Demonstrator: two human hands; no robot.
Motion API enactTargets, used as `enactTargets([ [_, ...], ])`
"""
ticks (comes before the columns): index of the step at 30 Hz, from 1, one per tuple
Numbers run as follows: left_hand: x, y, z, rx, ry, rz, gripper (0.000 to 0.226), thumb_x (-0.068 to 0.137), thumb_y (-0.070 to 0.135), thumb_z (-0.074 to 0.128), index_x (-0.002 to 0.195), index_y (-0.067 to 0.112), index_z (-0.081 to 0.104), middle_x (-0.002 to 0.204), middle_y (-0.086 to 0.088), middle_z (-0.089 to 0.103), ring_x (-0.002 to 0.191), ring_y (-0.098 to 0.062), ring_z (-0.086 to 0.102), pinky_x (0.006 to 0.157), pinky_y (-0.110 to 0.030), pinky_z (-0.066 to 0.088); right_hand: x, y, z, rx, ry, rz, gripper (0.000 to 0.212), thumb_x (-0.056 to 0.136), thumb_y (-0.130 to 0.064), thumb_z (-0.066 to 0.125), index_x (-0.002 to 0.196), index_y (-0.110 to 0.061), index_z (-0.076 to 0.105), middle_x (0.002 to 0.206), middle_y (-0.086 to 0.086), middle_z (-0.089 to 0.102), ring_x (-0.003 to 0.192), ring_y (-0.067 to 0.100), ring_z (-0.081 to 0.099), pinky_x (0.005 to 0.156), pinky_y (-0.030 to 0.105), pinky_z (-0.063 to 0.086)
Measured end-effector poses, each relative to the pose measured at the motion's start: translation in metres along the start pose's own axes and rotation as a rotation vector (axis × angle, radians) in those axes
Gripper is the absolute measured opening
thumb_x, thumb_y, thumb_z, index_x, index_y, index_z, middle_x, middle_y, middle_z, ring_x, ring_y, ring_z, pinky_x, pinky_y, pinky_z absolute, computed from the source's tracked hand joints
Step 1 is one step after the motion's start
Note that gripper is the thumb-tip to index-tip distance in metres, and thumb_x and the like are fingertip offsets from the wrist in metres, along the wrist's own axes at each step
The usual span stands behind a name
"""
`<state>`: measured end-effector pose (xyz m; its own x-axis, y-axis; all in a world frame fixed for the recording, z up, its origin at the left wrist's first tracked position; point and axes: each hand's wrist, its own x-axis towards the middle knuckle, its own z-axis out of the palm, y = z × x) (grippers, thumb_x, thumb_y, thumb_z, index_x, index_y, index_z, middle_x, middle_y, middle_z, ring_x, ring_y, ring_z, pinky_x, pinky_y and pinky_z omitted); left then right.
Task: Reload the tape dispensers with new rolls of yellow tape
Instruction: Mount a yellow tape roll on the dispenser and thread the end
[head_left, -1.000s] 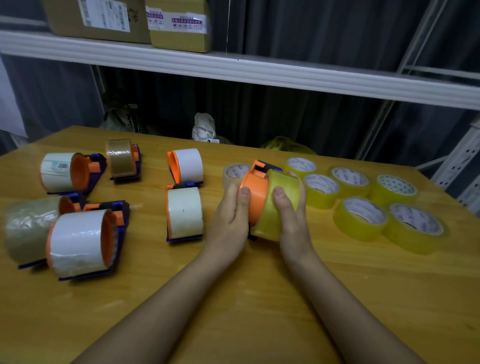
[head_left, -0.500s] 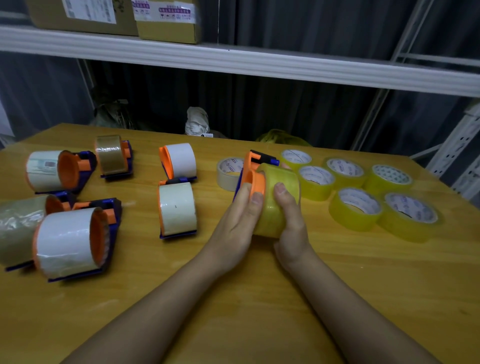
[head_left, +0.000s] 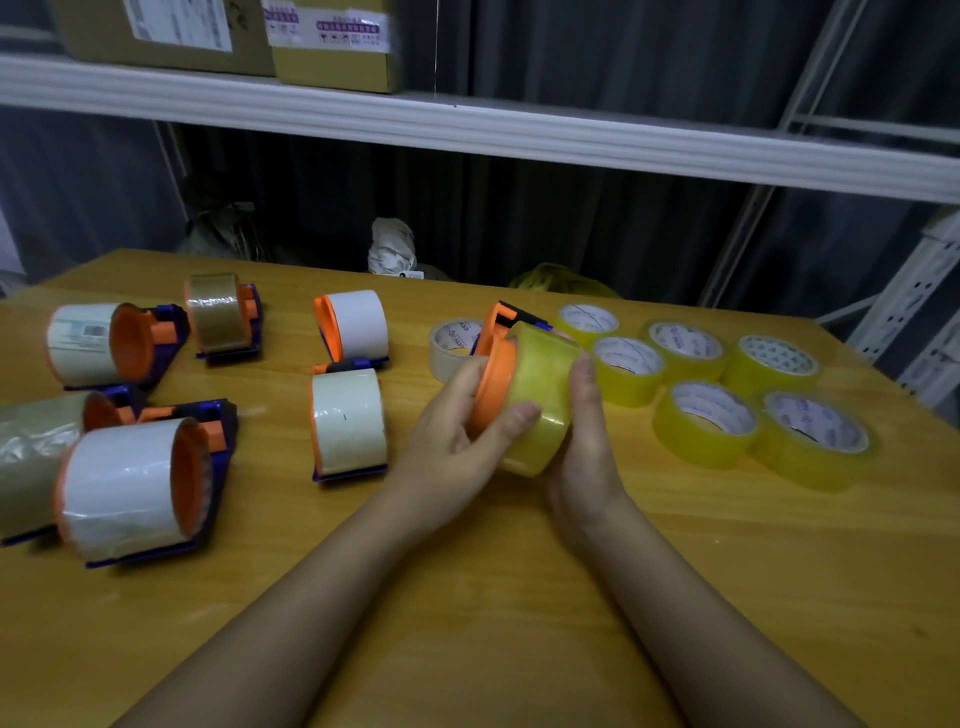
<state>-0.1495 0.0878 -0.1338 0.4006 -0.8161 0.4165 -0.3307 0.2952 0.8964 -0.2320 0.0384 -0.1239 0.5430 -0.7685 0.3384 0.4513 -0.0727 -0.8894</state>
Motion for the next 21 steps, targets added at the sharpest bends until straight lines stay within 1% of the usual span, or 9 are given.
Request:
enactTargets([
  [1,-0.005,0.015,-0.010,-0.048,0.001,0.028,0.033,0.089,0.045,0.060,0.120,0.040,0.051,0.110,0.026,0.060,0.105,0.006,0.056,0.092,-0.032,0.049,0.004,0.001,-0.011,-0.086,0.019,-0.035,0.087,0.075,-0.080,0.051,0.137,-0.019,0.046,0.129,0.015,0.057,0.118,0.033,0.056,0.101,0.059,0.043],
  [3,-0.007,0.021,-0.022,-0.057,-0.052,0.119,0.024,0.086,0.041,0.057,0.109,0.032,0.057,0.095,0.018,0.064,0.088,0.001,0.061,0.073,-0.018,0.049,0.011,-0.005,-0.024,-0.423,0.127,-0.177,0.060,0.088,-0.073,0.033,0.117,-0.027,0.058,0.118,0.006,0.059,0.114,0.019,0.056,0.098,0.050,0.044],
  [5,-0.015,0.038,-0.036,-0.041,-0.129,0.166,0.022,0.085,0.037,0.055,0.105,0.028,0.059,0.093,0.008,0.065,0.084,-0.002,0.061,0.068,-0.017,0.048,0.016,-0.013,-0.032,-0.560,0.205,-0.369,0.043,0.094,-0.054,0.024,0.102,-0.032,0.061,0.110,-0.002,0.059,0.110,0.004,0.052,0.096,0.037,0.042],
  [8,-0.015,0.038,-0.033,0.023,-0.234,0.168,0.023,0.084,0.038,0.056,0.104,0.028,0.062,0.097,0.000,0.064,0.085,-0.006,0.061,0.068,-0.019,0.048,0.014,-0.020,-0.040,-0.521,0.065,-0.429,0.049,0.099,-0.043,0.023,0.111,-0.022,0.065,0.117,-0.003,0.064,0.119,0.010,0.053,0.100,0.034,0.041],
  [11,-0.017,0.031,-0.031,0.110,-0.226,0.157,0.022,0.083,0.042,0.056,0.104,0.037,0.061,0.100,0.011,0.064,0.091,-0.005,0.061,0.074,-0.015,0.046,0.006,-0.013,-0.034,-0.405,-0.029,-0.347,0.064,0.098,-0.044,0.023,0.093,-0.006,0.074,0.095,0.005,0.074,0.101,0.020,0.065,0.089,0.033,0.046],
  [13,-0.014,0.028,-0.029,0.195,-0.094,0.237,0.017,0.087,0.045,0.053,0.094,0.033,0.063,0.087,0.010,0.060,0.086,-0.008,0.056,0.073,-0.019,0.041,0.001,-0.009,-0.027,-0.368,0.048,-0.325,0.064,0.096,-0.042,0.023,0.081,-0.008,0.074,0.081,0.004,0.074,0.086,0.017,0.067,0.079,0.029,0.048],
  [16,-0.010,0.023,-0.023,0.204,0.214,0.306,0.045,0.093,0.061,0.034,0.088,0.024,0.059,0.085,0.011,0.054,0.084,-0.009,0.052,0.075,-0.023,0.039,-0.002,-0.006,-0.022,-0.385,0.159,-0.401,0.062,0.096,-0.037,0.022,0.078,-0.008,0.073,0.076,-0.001,0.073,0.080,0.010,0.066,0.074,0.020,0.045],
  [18,-0.011,0.018,-0.019,0.118,0.305,0.283,0.050,0.093,0.065,0.023,0.086,0.028,0.054,0.085,0.009,0.054,0.084,-0.010,0.052,0.076,-0.025,0.041,-0.004,-0.006,-0.019,-0.370,0.208,-0.420,0.060,0.096,-0.037,0.023,0.078,-0.010,0.073,0.078,-0.003,0.072,0.080,0.010,0.065,0.073,0.020,0.045],
  [21,-0.012,0.013,-0.013,0.035,0.376,0.241,0.052,0.096,0.054,0.018,0.078,0.020,0.053,0.078,0.000,0.053,0.078,-0.018,0.052,0.072,-0.032,0.040,-0.005,-0.007,-0.017,-0.352,0.233,-0.441,0.058,0.096,-0.037,0.023,0.079,-0.011,0.072,0.079,-0.002,0.072,0.081,0.011,0.066,0.073,0.022,0.046],
])
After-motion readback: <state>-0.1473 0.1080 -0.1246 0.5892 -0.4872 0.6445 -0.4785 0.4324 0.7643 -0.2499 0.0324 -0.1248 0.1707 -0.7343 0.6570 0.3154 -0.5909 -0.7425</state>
